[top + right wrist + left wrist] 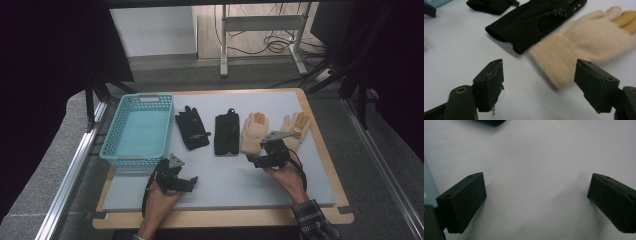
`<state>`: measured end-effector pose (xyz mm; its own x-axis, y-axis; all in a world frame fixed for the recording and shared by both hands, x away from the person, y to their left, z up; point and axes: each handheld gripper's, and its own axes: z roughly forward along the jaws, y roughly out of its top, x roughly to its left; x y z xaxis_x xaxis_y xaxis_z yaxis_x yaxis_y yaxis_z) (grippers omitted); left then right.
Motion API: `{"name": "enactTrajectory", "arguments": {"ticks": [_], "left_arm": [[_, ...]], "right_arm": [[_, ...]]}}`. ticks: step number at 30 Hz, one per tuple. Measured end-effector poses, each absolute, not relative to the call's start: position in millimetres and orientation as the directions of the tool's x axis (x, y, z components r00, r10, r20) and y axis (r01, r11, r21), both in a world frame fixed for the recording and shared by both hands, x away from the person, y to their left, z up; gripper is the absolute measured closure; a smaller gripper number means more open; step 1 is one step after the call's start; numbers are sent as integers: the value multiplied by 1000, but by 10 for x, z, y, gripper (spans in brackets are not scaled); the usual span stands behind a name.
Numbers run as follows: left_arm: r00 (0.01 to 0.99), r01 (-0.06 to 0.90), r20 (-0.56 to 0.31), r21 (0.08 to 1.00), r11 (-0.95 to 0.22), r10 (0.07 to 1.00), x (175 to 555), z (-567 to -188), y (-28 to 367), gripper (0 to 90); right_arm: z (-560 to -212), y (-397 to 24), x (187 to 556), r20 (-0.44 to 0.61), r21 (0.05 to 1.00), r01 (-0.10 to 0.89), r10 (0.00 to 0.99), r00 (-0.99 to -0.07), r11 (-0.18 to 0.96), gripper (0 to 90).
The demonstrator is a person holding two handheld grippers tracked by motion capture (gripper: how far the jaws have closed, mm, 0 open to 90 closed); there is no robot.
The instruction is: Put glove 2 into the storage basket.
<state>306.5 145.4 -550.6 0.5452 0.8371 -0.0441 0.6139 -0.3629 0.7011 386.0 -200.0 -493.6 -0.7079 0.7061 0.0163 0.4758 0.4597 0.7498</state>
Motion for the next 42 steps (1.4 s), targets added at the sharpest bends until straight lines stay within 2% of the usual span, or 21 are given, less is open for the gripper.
{"name": "enactTrajectory", "arguments": {"ticks": [11, 18, 27, 37, 42], "left_arm": [[548, 614, -42, 698, -368, 836, 3065, -5504, 1458, 24], [549, 614, -43, 698, -368, 835, 3066, -5504, 1459, 24], [549, 614, -43, 698, -369, 835, 3067, -5504, 1460, 24], [549, 615, -44, 698, -367, 835, 3067, -5505, 1460, 24], [548, 614, -45, 699, -366, 835, 3067, -5505, 1459, 24]], "right_arm": [[-4886, -1630, 4199, -17, 741, 455, 691, -723, 494, 393], [-4864, -1445, 4436, -31, 735, 451, 690, -723, 506, 433], [-4949, -1286, 4711, -27, 716, 479, 705, -708, 508, 428], [-5086, -1085, 4988, -46, 682, 515, 733, -679, 519, 346], [-5174, -1038, 5060, -73, 650, 527, 735, -674, 548, 345]]}}
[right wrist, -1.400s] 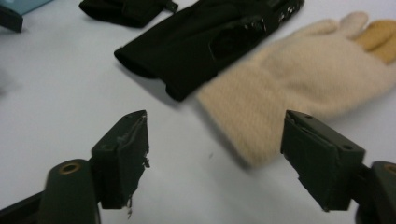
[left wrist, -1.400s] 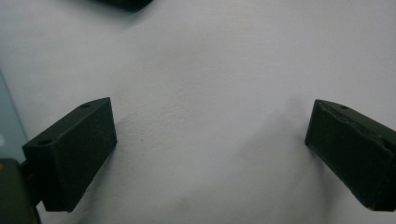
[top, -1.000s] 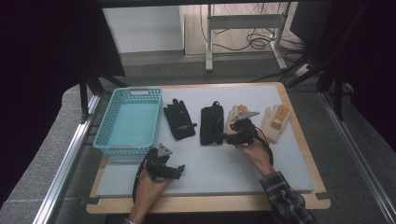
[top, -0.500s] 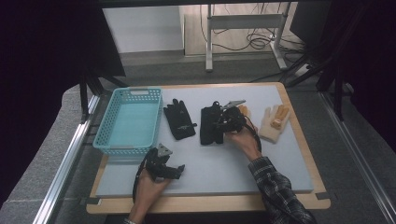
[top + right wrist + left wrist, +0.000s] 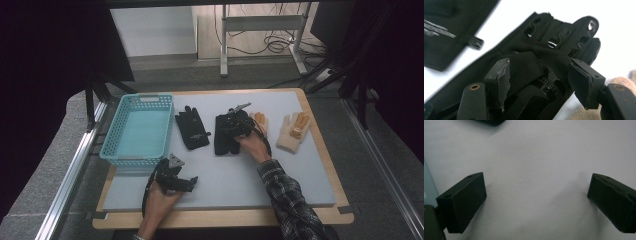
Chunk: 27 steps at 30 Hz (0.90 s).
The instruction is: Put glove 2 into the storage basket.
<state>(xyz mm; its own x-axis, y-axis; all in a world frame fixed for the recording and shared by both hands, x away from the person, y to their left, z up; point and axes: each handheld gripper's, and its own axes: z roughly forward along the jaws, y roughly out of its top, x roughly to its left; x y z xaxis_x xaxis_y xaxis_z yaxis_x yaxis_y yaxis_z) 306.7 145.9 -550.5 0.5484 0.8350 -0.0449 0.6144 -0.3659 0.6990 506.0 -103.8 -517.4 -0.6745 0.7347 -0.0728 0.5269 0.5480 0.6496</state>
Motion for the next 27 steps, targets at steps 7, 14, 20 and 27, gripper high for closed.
{"name": "enactTrajectory", "arguments": {"ticks": [7, 14, 20, 27], "left_arm": [[548, 614, -44, 699, -366, 835, 3066, -5505, 1458, 24], [548, 616, -44, 697, -367, 835, 3067, -5504, 1459, 24], [549, 616, -44, 696, -369, 834, 3068, -5503, 1461, 25], [550, 616, -43, 696, -370, 834, 3068, -5503, 1462, 25]], "right_arm": [[-5196, -1070, 5074, 15, 650, 565, 735, -678, 508, 566], [-5177, -1060, 5052, 71, 653, 579, 721, -689, 489, 819], [-5072, -1048, 4975, 36, 672, 550, 720, -693, 496, 825], [-4813, -1111, 4790, 68, 714, 525, 700, -711, 463, 825]]}}
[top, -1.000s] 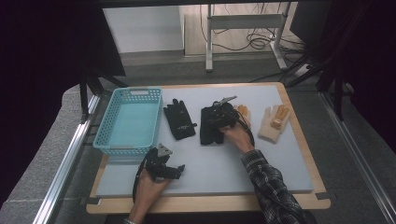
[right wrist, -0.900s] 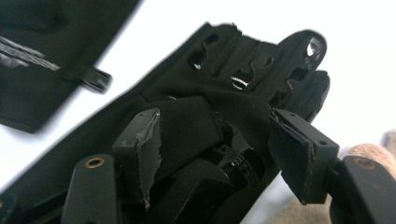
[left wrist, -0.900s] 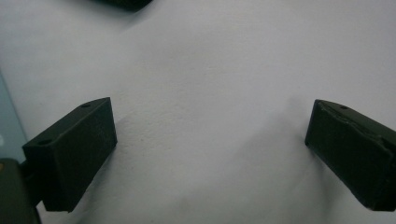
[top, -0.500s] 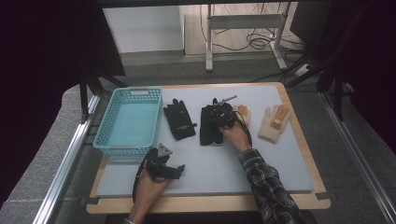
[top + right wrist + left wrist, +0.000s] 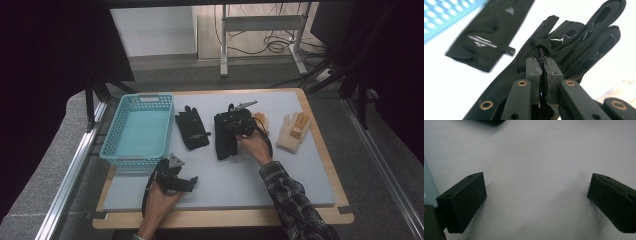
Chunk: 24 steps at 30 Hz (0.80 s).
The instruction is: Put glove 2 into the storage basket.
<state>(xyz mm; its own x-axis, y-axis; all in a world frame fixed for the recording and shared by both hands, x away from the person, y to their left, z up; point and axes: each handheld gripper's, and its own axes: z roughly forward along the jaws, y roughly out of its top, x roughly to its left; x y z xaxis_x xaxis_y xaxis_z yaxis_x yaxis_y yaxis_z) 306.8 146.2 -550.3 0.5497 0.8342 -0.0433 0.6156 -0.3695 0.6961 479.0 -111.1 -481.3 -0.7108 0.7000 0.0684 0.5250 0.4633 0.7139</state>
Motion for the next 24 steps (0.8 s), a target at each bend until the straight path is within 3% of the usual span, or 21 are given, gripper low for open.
{"name": "enactTrajectory", "arguments": {"ticks": [12, 24], "left_arm": [[549, 615, -42, 697, -369, 834, 3067, -5503, 1461, 25], [547, 615, -44, 698, -366, 836, 3066, -5505, 1459, 25]], "right_arm": [[-4490, -1276, 4162, 140, 759, 511, 666, -733, 404, 822], [-4867, -1315, 3493, 159, 756, 530, 679, -717, 383, 817]]}}
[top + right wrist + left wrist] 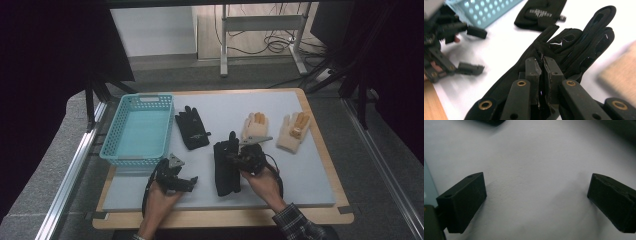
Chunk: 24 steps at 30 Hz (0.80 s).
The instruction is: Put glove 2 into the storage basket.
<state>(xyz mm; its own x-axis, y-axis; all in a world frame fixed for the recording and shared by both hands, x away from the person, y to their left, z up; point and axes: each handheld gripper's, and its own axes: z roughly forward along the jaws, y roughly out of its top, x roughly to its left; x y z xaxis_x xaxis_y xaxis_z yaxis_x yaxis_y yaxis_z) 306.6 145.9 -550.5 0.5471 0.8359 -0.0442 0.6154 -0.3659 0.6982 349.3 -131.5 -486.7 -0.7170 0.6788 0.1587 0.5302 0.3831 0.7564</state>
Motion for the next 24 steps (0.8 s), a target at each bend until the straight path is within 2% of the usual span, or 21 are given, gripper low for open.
{"name": "enactTrajectory", "arguments": {"ticks": [3, 5, 9, 13, 17, 21, 24], "left_arm": [[544, 615, -47, 701, -361, 838, 3065, -5507, 1456, 25], [544, 616, -46, 700, -361, 838, 3065, -5506, 1456, 25], [547, 616, -44, 697, -367, 836, 3066, -5503, 1460, 25], [546, 615, -44, 699, -364, 837, 3066, -5504, 1458, 25], [547, 617, -44, 696, -368, 836, 3065, -5503, 1460, 25], [547, 616, -44, 696, -367, 836, 3066, -5503, 1460, 25], [548, 617, -43, 695, -369, 835, 3066, -5502, 1462, 25]], "right_arm": [[-5039, -1277, 3430, 163, 738, 544, 675, -719, 401, 799], [-5095, -1257, 3408, 141, 730, 531, 664, -734, 431, 724], [-4978, -1307, 3473, 118, 753, 503, 664, -738, 425, 579], [-4891, -1336, 3634, 88, 754, 483, 659, -747, 446, 499], [-4910, -1283, 3823, 106, 747, 488, 644, -757, 451, 450], [-4905, -1133, 4029, 109, 748, 482, 632, -767, 456, 436], [-4905, -996, 4183, 94, 743, 469, 620, -779, 477, 524]]}}
